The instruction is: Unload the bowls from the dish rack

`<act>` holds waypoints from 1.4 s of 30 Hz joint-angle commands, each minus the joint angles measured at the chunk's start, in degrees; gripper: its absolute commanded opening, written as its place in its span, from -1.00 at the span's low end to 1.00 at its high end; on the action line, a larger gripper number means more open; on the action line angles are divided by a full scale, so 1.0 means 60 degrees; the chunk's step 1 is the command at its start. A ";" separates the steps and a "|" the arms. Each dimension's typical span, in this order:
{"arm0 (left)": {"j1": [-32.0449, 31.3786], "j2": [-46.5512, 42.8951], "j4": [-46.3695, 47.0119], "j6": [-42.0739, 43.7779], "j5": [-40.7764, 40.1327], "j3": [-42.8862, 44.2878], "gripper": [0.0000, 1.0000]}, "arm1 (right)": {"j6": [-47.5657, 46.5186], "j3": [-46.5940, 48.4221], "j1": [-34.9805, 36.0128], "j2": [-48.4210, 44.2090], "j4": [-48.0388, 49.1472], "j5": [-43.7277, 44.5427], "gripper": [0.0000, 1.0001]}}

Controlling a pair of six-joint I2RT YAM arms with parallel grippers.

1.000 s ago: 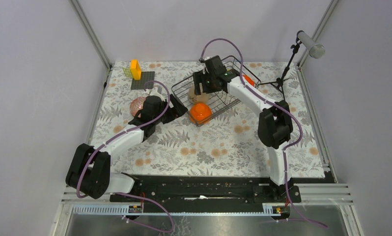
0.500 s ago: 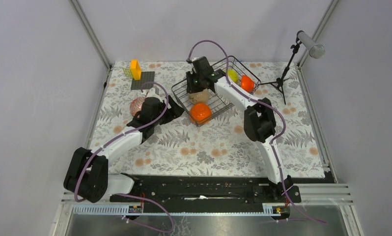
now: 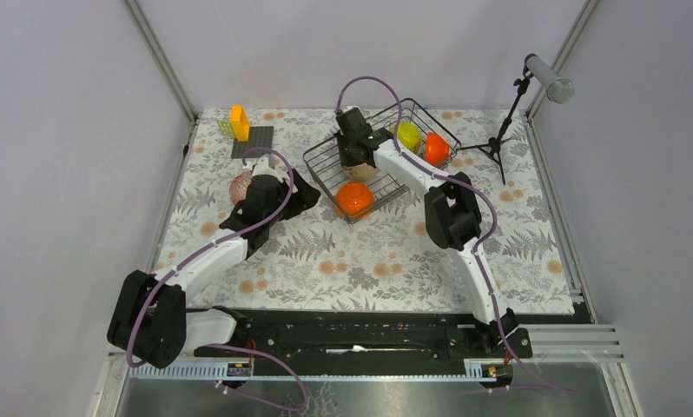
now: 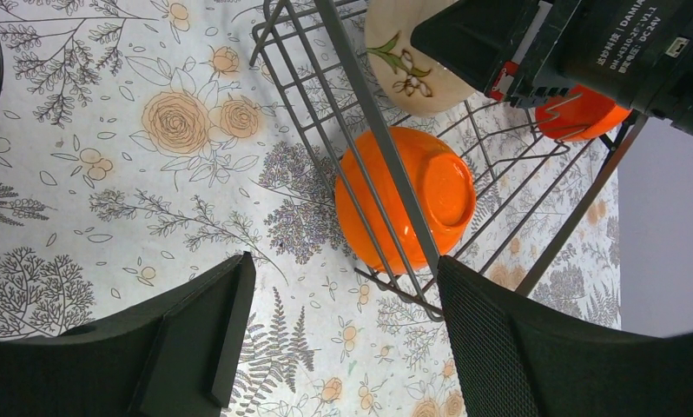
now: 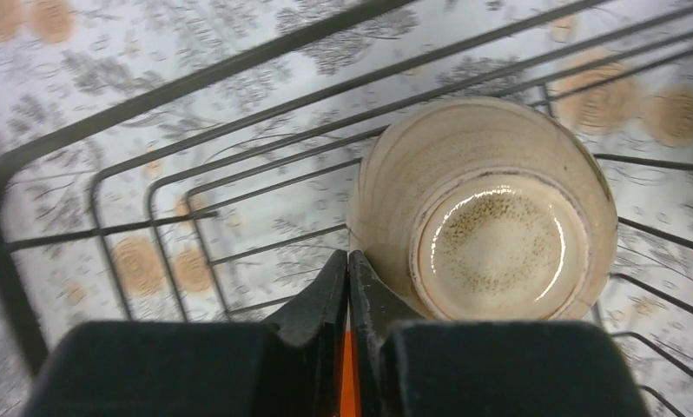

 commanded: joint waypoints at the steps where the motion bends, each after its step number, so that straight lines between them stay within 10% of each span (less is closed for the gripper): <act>1: 0.0036 0.0070 0.0544 0.0135 -0.0133 -0.0050 0.63 | -0.0076 -0.0279 0.0056 -0.0504 0.0056 0.2171 -0.79; 9: 0.0036 0.0381 0.0650 0.0066 0.0178 0.0075 0.63 | -0.0776 -0.1217 0.0052 -0.1774 0.0426 -0.0054 0.31; 19: 0.0042 0.0772 0.0755 0.0018 0.0977 0.0135 0.61 | -0.1296 -0.2595 -0.0036 -0.3202 -0.0431 -0.1032 0.98; 28: 0.0036 0.1051 0.0943 -0.0057 0.1389 0.0116 0.36 | -0.1092 -0.4270 -0.1031 -0.3764 -0.0389 -0.2648 0.99; 38: 0.0036 0.1980 0.1860 -0.0338 0.1743 -0.0086 -1.00 | -0.0814 -0.4388 -0.1694 -0.3065 -0.0185 -0.4231 0.99; 42: 0.0023 0.2580 0.2412 -0.0698 0.1814 -0.0161 -1.00 | -0.0660 -0.4331 -0.1725 -0.2765 -0.0080 -0.4643 0.99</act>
